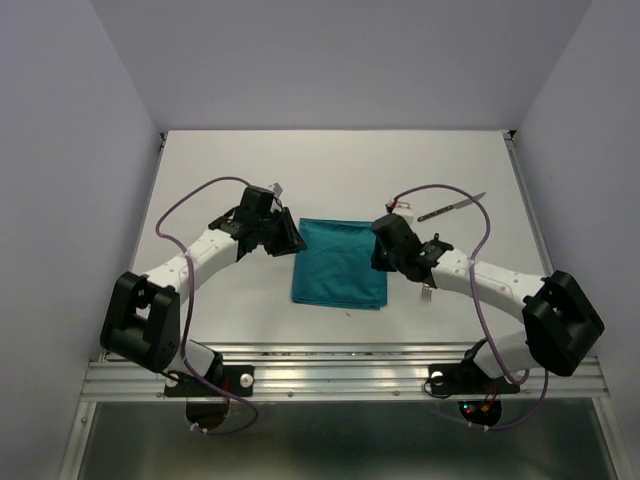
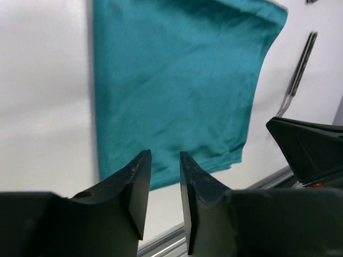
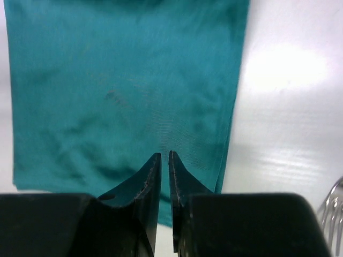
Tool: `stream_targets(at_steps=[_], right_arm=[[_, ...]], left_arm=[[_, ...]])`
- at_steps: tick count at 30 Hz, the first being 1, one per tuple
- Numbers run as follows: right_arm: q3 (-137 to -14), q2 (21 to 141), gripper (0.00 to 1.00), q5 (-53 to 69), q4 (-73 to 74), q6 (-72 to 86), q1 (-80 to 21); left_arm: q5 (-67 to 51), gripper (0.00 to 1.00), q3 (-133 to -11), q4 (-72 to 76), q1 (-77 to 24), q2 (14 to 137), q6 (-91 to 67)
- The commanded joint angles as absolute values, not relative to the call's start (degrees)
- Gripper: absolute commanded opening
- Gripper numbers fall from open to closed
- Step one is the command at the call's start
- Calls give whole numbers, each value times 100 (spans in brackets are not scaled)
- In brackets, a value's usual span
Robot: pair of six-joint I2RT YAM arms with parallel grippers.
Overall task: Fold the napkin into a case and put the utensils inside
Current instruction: Smooth out the square-folded napkin at the center of the board.
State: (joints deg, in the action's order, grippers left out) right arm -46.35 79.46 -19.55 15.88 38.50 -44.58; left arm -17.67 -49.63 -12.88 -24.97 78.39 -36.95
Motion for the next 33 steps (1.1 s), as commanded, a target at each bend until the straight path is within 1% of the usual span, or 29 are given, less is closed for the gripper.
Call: stream_targets(at_steps=[1, 4, 8, 11, 13, 16, 24, 29, 33], right_arm=[[-5377, 8321, 16, -1260, 1397, 3858, -3728], [-5782, 8874, 15, -1029, 1406, 3797, -3420], [-6319, 9430, 16, -669, 1433, 3735, -3112], [-6521, 9641, 21, -633, 1433, 3718, -2866], [-6644, 9746, 23, -572, 1441, 3657, -2752], [-6837, 10045, 23, -431, 1503, 3542, -2646], [-7645, 10844, 22, -54, 1626, 3445, -2646], [-8006, 11301, 22, 132, 1635, 3480, -2646], [-8077, 11548, 21, 53, 1644, 3515, -2585]], left_arm=[[-1915, 27, -5755, -950, -2452, 8645, -3542], [-1995, 10, -6309, -914, -2452, 9130, -3507], [-2083, 9, -6828, -914, -2452, 9798, -3454], [-2022, 11, -6961, -1019, -2452, 9922, -3384], [-1951, 12, -7048, -1055, -2452, 9958, -3296], [-1899, 12, -7189, -1134, -2452, 10125, -3199], [-1855, 11, -7821, -1169, -2382, 11046, -3050], [-1784, 11, -8007, -1213, -2347, 11504, -2980], [-1758, 11, -7981, -1195, -2320, 11628, -2962]])
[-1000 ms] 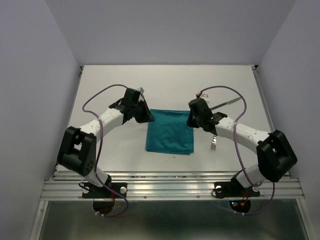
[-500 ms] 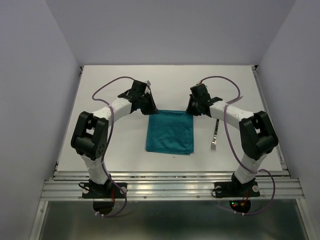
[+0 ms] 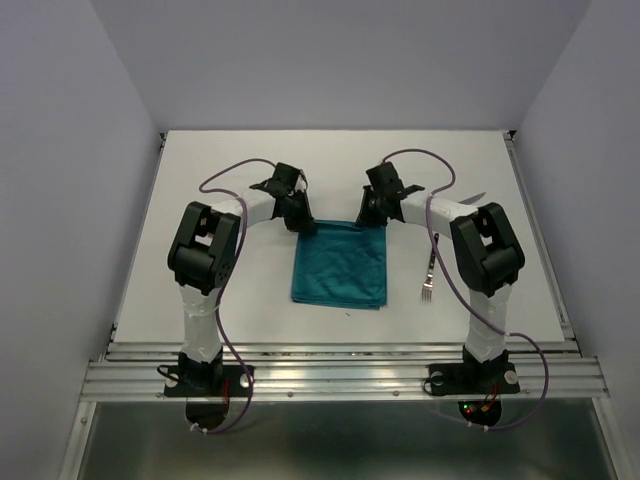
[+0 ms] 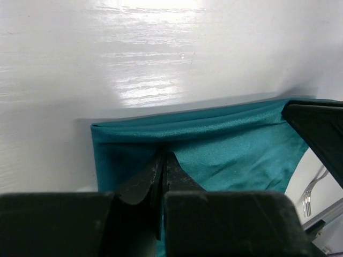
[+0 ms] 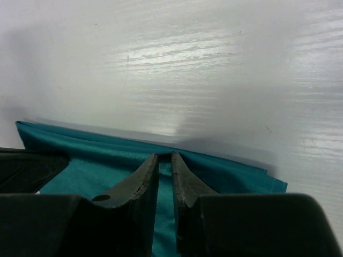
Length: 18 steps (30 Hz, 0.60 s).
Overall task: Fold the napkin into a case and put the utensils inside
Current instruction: Smooth out the square-folded napkin at the center of the board.
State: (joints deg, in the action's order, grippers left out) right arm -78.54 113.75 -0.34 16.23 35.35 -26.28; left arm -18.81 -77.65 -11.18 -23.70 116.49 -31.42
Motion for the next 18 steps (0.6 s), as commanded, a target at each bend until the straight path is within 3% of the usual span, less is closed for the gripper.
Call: stream_targets(at_steps=[1, 18], right_arm=[[-8034, 11566, 21, 35, 1644, 3516, -2584], [-7110, 10767, 20, -422, 1529, 3366, -2021]], left_arm=[[-1767, 11, -7946, -1195, -2312, 11637, -2953], [-1828, 11, -7515, -993, -2224, 11566, -2988]])
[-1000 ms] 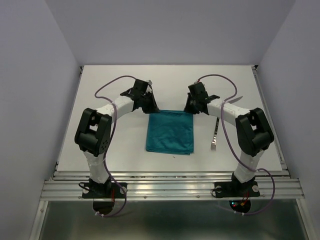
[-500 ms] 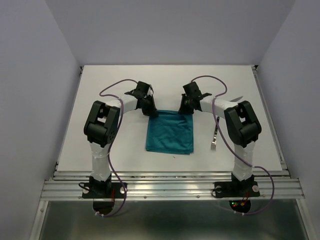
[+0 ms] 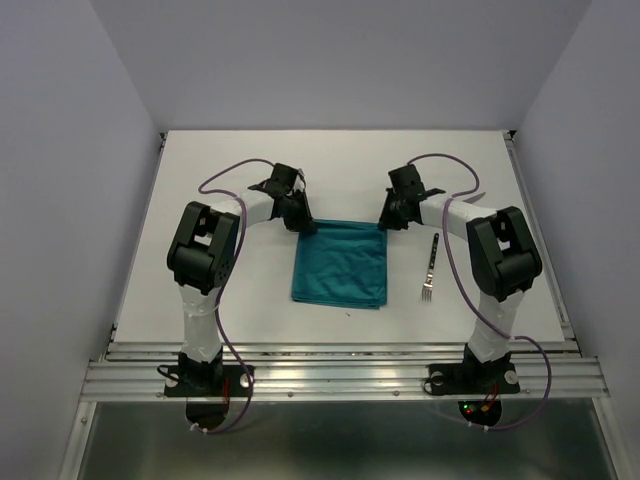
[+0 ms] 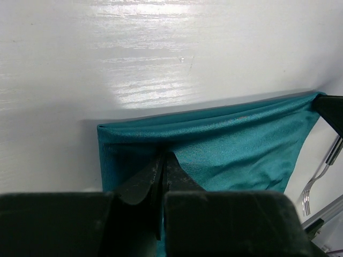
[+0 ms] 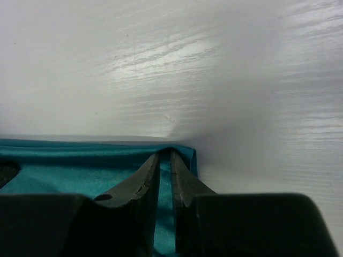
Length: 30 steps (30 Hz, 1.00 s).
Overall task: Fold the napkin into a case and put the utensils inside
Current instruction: Smooth out the square-folded napkin at the center of the board.
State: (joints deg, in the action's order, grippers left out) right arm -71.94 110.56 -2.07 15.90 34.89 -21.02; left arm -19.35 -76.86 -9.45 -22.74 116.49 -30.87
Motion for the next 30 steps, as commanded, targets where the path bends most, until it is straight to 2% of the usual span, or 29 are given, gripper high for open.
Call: stream_targets(at_steps=[1, 12, 17, 22, 26, 30], right_arm=[[-7093, 10784, 20, -413, 1529, 3375, -2021], [-7110, 10697, 19, -290, 1512, 3384, -2021], [-7304, 10153, 20, -202, 1643, 3287, -2021], [-7234, 9458, 26, -378, 1863, 3156, -2021], [-6350, 8782, 27, -132, 2039, 3190, -2021], [-5312, 7720, 29, -44, 2144, 3549, -2441]], left_arm=[[-1837, 11, -7515, -976, -2232, 11558, -2988], [-1863, 11, -7506, -1002, -2232, 11356, -3032], [-1863, 15, -7541, -1046, -2232, 11110, -3067], [-1802, 18, -7664, -1213, -2241, 10706, -3041], [-1670, 25, -7682, -1406, -2250, 10241, -2962], [-1495, 26, -7437, -1573, -2250, 9872, -2874]])
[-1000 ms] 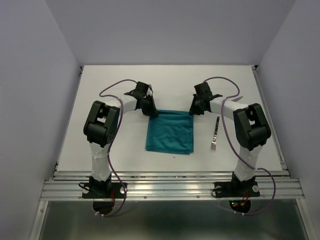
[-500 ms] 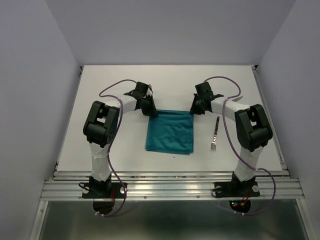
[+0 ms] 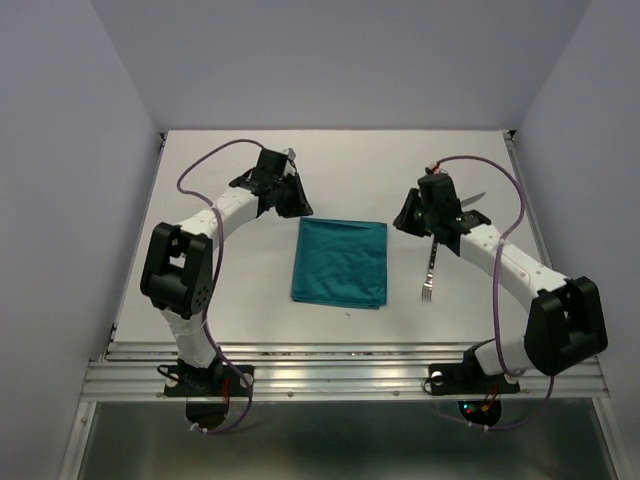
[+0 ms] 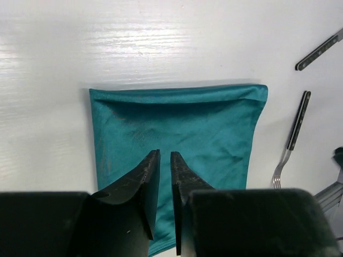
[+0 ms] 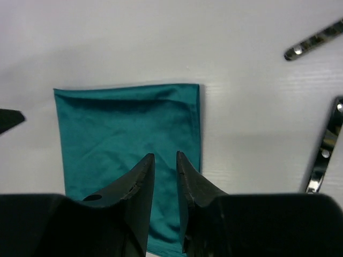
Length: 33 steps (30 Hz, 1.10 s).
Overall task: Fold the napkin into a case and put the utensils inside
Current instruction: Smooth out the square-folded napkin at the center of the board, then pick up the top corner of the square-folded napkin from the center of the board.
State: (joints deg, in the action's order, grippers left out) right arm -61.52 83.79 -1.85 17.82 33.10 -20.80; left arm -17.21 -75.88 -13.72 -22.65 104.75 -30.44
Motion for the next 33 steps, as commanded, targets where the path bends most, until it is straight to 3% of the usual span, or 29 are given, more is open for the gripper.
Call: stream_targets(at_steps=[1, 9, 25, 33], right_arm=[[-5143, 7560, 30, -44, 2197, 3638, -2574], [-3833, 6469, 31, -44, 2382, 4850, -3717], [-3577, 7207, 32, -113, 1925, 4975, -3955], [-3577, 7295, 35, -430, 2048, 4992, -3955]], left_arm=[[-1451, 26, -7375, -1599, -2241, 9801, -2865], [-1099, 26, -6540, -1766, -2136, 9203, -2953], [-1467, 26, -4756, -1354, -2092, 8789, -3173], [-1503, 26, -4526, -1266, -2092, 8789, -3138]])
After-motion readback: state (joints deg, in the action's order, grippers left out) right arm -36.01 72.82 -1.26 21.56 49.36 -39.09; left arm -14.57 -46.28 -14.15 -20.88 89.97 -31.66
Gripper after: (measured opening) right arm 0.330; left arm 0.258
